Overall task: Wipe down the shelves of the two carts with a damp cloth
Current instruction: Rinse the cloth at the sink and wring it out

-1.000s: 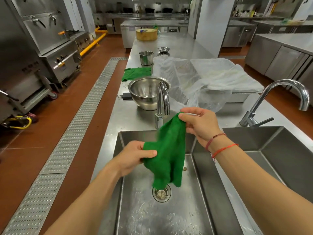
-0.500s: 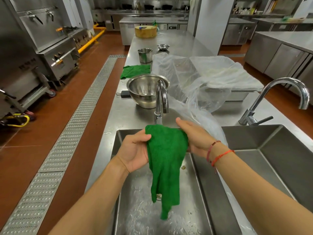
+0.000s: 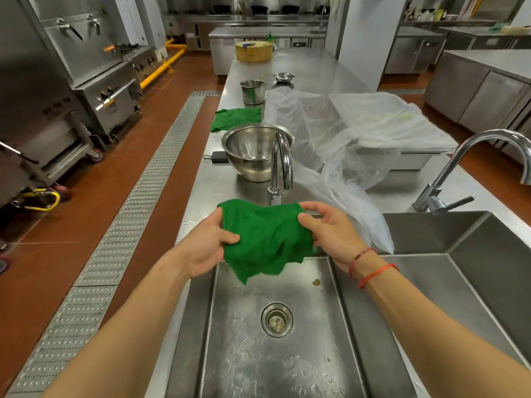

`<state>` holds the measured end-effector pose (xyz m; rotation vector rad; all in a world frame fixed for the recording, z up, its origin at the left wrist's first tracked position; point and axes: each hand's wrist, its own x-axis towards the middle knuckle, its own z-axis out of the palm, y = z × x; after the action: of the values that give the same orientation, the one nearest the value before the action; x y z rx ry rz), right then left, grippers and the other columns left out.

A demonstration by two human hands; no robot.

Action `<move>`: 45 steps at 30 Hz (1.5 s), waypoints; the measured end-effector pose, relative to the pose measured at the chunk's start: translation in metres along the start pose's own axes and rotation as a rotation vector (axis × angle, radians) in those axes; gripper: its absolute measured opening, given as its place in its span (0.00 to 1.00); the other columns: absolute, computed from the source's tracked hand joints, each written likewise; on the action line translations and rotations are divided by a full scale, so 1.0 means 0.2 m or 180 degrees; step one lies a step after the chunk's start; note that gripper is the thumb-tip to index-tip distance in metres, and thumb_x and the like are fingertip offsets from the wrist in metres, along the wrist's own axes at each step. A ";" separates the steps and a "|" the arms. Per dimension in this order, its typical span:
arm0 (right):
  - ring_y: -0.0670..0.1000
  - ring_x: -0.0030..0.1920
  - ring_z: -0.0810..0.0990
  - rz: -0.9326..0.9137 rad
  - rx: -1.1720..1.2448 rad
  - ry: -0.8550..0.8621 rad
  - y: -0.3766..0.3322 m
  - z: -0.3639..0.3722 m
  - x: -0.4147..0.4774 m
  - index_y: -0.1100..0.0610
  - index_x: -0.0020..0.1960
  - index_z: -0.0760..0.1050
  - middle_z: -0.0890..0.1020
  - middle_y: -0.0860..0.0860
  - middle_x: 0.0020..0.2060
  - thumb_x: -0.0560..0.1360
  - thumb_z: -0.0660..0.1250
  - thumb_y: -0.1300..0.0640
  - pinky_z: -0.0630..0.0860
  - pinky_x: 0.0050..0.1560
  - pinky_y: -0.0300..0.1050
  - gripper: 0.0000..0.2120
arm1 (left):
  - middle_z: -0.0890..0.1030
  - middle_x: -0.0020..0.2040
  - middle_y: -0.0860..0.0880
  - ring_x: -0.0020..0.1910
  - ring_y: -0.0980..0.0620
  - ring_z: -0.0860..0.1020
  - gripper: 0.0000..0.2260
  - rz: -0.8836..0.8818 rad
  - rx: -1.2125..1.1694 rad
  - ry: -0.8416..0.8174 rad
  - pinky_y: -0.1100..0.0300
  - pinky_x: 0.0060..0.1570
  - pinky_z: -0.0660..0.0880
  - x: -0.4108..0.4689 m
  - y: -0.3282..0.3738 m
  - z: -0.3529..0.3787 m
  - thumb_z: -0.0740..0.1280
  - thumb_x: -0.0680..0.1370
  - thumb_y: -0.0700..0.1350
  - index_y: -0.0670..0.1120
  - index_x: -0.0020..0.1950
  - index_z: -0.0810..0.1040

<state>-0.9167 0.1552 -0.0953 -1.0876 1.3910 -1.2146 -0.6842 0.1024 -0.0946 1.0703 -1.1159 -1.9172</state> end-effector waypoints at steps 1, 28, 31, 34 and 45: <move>0.55 0.45 0.87 -0.0020 0.0004 0.0010 0.00 0.00 0.00 0.53 0.62 0.77 0.87 0.56 0.44 0.80 0.65 0.64 0.82 0.43 0.47 0.13 | 0.81 0.61 0.42 0.56 0.42 0.83 0.22 -0.0057 0.0243 0.0055 0.46 0.47 0.82 0.00 0.00 -0.02 0.56 0.79 0.26 0.45 0.67 0.73; 0.52 0.41 0.86 0.0186 0.1042 0.0024 -0.10 -0.10 -0.03 0.57 0.59 0.79 0.87 0.55 0.43 0.72 0.68 0.75 0.84 0.45 0.47 0.20 | 0.86 0.50 0.42 0.48 0.49 0.84 0.20 0.0999 0.0536 0.0965 0.62 0.44 0.77 -0.05 0.10 0.03 0.72 0.72 0.30 0.46 0.61 0.82; 0.46 0.34 0.82 -0.0123 0.0627 0.0213 -0.10 -0.09 -0.02 0.60 0.56 0.81 0.84 0.50 0.35 0.67 0.71 0.78 0.81 0.40 0.39 0.22 | 0.86 0.45 0.45 0.46 0.51 0.84 0.21 0.1157 0.0698 0.1046 0.62 0.47 0.79 -0.05 0.12 0.03 0.74 0.69 0.29 0.43 0.60 0.82; 0.41 0.27 0.73 -0.0388 -0.0575 0.0295 -0.12 -0.10 0.00 0.57 0.54 0.83 0.76 0.46 0.31 0.66 0.76 0.74 0.75 0.40 0.32 0.20 | 0.85 0.42 0.48 0.41 0.52 0.85 0.21 0.1269 0.1571 0.1269 0.59 0.44 0.82 -0.07 0.15 0.03 0.75 0.69 0.30 0.44 0.60 0.82; 0.46 0.29 0.76 0.0514 -0.0475 -0.0552 -0.05 0.02 -0.01 0.62 0.58 0.82 0.73 0.49 0.29 0.64 0.76 0.75 0.80 0.39 0.40 0.24 | 0.85 0.39 0.46 0.38 0.51 0.84 0.16 0.1397 0.1618 0.1091 0.63 0.39 0.79 -0.15 0.21 0.09 0.74 0.69 0.28 0.46 0.51 0.84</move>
<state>-0.9126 0.1549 -0.0847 -1.1310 1.4221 -0.8912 -0.6813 0.1169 -0.0422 1.2310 -1.5212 -1.0860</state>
